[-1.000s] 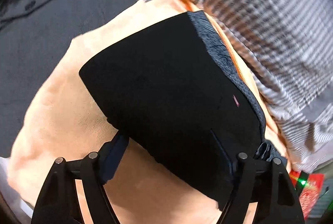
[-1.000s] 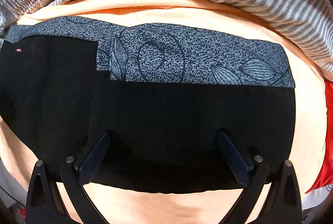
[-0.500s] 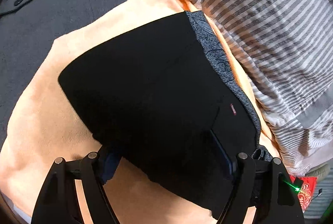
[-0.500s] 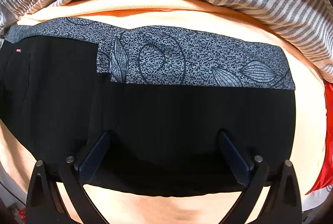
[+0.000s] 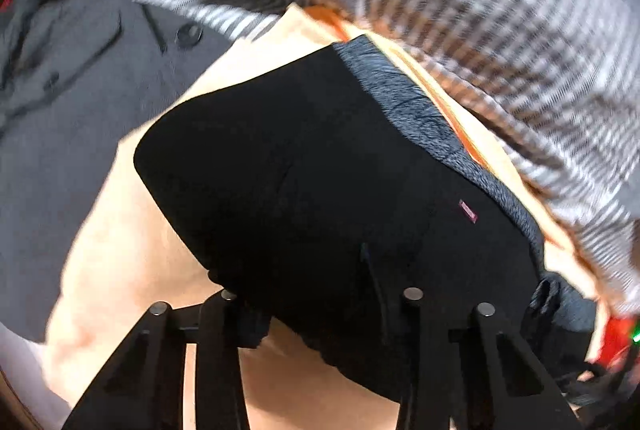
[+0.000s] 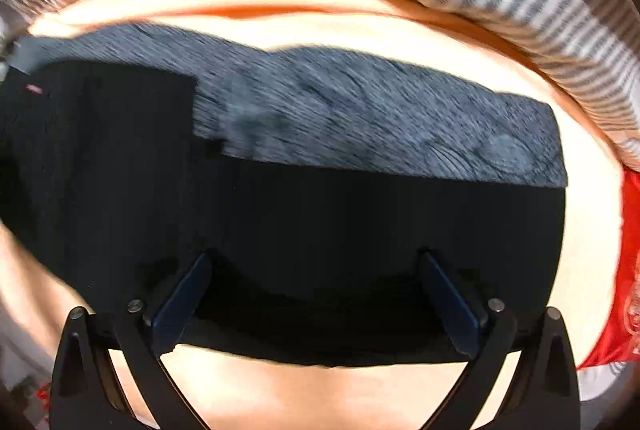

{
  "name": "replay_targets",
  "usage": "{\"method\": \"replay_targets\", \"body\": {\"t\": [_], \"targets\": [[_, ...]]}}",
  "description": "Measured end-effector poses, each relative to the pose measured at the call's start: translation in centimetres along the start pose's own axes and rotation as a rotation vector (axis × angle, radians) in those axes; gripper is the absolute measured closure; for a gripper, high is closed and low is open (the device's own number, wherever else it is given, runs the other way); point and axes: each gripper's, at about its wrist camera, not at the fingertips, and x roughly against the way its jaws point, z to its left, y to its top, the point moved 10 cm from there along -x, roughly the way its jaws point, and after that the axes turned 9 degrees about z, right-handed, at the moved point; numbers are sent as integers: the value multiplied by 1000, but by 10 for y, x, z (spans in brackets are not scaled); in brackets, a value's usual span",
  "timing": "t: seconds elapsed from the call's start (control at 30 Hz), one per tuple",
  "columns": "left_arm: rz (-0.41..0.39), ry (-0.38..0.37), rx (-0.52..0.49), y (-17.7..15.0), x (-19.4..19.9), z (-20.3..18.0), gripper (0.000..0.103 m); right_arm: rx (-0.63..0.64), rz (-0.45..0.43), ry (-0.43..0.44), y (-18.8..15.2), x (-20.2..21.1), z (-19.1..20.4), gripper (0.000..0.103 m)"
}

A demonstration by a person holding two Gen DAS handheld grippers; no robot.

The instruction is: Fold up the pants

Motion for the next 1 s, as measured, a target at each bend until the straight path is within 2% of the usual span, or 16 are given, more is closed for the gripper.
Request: {"method": "replay_targets", "body": {"t": [0.1,0.2,0.27,0.33,0.43,0.53,0.67,0.77,0.97,1.0], "targets": [[-45,76,-74,0,8,-7,66,63,-42,122,17,34,35,1],[-78,134,-137,0,12,-14,67,159,-24,258,45,64,87,1],[-99,171,-191,0,12,-23,67,193,15,377,68,81,128,1],[-118,204,-244,2,14,-32,67,215,99,476,90,88,170,1],[-131,221,-282,-1,19,-29,67,229,184,539,108,93,220,1],[-132,230,-295,0,18,-29,67,312,206,507,120,102,261,1],[-155,276,-364,-4,14,-34,67,464,272,418,108,106,320,1],[-170,309,-415,-8,15,-37,67,558,346,340,102,91,346,1],[-193,356,-481,-8,16,-43,67,684,475,251,78,61,375,1],[-200,362,-490,-8,17,-44,67,702,490,223,74,57,375,6]]}}
